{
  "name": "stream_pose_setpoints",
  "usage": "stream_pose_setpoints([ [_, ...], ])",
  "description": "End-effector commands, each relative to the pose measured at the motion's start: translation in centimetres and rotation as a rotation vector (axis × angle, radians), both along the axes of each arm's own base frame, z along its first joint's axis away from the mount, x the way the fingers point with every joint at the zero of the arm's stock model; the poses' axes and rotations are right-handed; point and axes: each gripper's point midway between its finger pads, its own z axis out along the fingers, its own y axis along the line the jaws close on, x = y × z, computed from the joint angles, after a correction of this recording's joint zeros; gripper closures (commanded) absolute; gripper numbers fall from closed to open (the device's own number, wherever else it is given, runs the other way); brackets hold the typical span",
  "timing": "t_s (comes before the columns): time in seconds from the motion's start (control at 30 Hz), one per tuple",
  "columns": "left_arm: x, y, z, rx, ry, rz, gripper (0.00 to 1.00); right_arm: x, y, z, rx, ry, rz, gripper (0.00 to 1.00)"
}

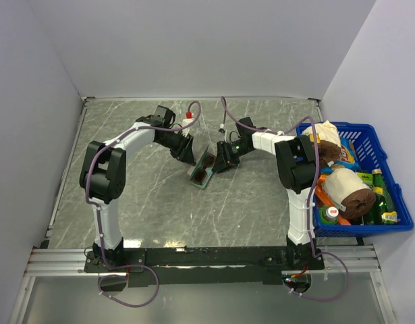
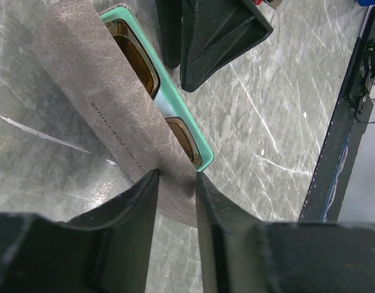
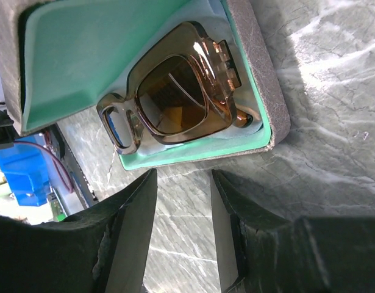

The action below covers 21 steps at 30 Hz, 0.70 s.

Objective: Organize the sunglasses
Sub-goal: Close the case with sunglasses at the center of the board.

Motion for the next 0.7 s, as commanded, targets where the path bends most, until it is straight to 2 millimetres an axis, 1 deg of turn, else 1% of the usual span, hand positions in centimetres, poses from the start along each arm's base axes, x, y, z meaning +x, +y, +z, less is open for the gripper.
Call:
stream_pose_setpoints([
  [0.0,0.34,-0.91,0.79,-0.017,-0.018,-0.019,0.66,0.4,0.56,0.11,0.021,-0.018,0.009,0.53],
  [0.17,0.3,-1.13,0.7,-0.013,-0.016,-0.02,0.69,0.32,0.6,0.07,0.026,-0.012,0.01,0.55],
  [0.33,0.21,-1.19,0.19,0.003,-0.008,-0.02,0.69,0.35,0.71,0.2,0.031,-0.019,0.014,0.58],
  [0.57,0.25,-1.26,-0.08,0.016,-0.006,-0.015,0.69,0.32,0.61,-0.25,0.025,-0.009,0.014,0.6],
  [0.67,0.13,-1.31,-0.17,0.019,-0.005,-0.018,0.68,0.32,0.62,-0.21,0.027,-0.011,0.016,0.68],
])
